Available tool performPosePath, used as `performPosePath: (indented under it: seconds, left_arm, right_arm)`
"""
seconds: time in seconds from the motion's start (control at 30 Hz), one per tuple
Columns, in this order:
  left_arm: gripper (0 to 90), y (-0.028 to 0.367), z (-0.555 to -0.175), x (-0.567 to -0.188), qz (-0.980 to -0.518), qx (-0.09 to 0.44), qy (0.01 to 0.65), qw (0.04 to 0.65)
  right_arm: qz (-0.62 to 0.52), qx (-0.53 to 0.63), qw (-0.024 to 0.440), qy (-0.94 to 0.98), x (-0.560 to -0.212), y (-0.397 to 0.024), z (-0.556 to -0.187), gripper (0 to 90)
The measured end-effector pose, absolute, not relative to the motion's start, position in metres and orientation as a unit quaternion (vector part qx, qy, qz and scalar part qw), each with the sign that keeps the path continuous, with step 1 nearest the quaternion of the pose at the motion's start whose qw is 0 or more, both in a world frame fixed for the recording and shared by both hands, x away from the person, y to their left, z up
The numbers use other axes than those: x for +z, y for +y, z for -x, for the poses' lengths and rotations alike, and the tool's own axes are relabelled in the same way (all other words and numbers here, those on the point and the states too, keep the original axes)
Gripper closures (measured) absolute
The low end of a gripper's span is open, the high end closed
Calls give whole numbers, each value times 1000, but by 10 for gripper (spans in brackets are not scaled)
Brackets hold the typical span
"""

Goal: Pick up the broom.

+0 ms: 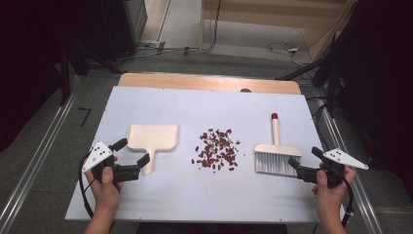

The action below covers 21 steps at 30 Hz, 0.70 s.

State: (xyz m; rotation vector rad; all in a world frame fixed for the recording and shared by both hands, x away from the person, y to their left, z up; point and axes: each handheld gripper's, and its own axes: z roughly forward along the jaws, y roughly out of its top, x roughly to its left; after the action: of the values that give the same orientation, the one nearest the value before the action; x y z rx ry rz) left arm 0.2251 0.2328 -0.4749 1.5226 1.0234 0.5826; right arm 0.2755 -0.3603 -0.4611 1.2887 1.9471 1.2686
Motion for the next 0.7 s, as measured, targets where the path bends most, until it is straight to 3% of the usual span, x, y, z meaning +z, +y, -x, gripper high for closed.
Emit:
performPosePath:
  seconds: [0.3,0.53,0.7]
  left_arm:
    - [0,233,-227,-475,-650,244,438,571]
    - [0,231,-228,-476,-652,242,436,571]
    - [0,233,-229,-478,-653,238,439,569]
  right_arm:
    - [-484,449,213,720,-438,-352,-287,0]
    - [-486,428,222,729,-421,-343,-304,0]
    - [-504,413,195,733,-412,-341,-328,0]
